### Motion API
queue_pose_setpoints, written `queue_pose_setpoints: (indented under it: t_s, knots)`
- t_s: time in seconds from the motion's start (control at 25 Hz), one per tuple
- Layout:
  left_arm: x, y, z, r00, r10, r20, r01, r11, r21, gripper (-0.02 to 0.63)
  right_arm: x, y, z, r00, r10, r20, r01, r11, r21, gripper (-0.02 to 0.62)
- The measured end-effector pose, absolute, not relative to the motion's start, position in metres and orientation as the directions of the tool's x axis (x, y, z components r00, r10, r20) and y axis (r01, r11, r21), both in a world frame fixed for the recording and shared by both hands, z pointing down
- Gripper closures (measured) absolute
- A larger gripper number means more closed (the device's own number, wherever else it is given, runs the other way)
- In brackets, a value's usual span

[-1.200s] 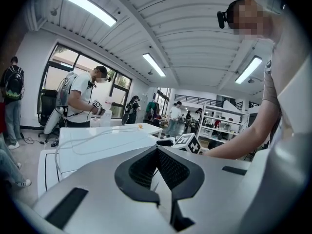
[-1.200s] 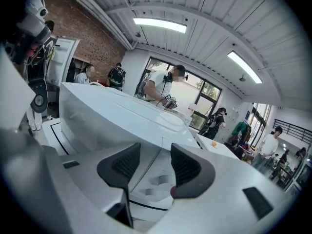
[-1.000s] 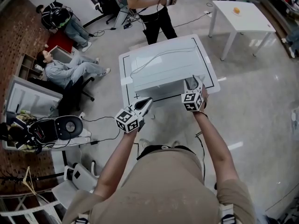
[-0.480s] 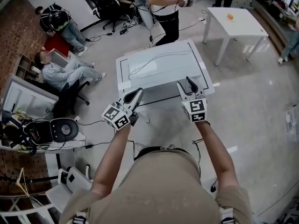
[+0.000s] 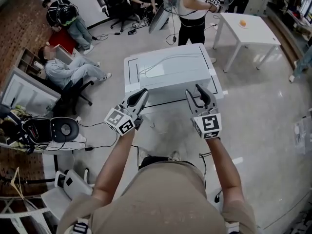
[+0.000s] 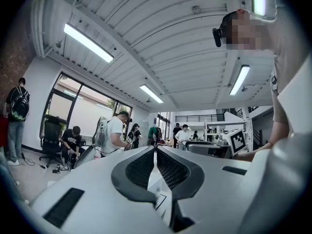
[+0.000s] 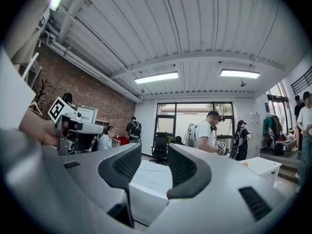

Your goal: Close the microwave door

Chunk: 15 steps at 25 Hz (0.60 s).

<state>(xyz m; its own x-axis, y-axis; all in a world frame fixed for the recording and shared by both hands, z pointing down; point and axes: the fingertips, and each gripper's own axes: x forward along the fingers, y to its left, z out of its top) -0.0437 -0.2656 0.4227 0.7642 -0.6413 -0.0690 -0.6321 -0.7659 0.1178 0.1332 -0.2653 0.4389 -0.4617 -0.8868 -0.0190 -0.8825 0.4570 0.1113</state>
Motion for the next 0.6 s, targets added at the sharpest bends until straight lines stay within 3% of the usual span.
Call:
queue_pose_setpoints:
  t_s: [0.6]
  knots:
    - [-0.069,-0.241,0.459,0.724,-0.688,-0.058,-0.668,-0.719,0.189,0.6,0.149,-0.229,0.476,-0.399,-0.914,0.073,-0.905,0.406,0.129,0.426]
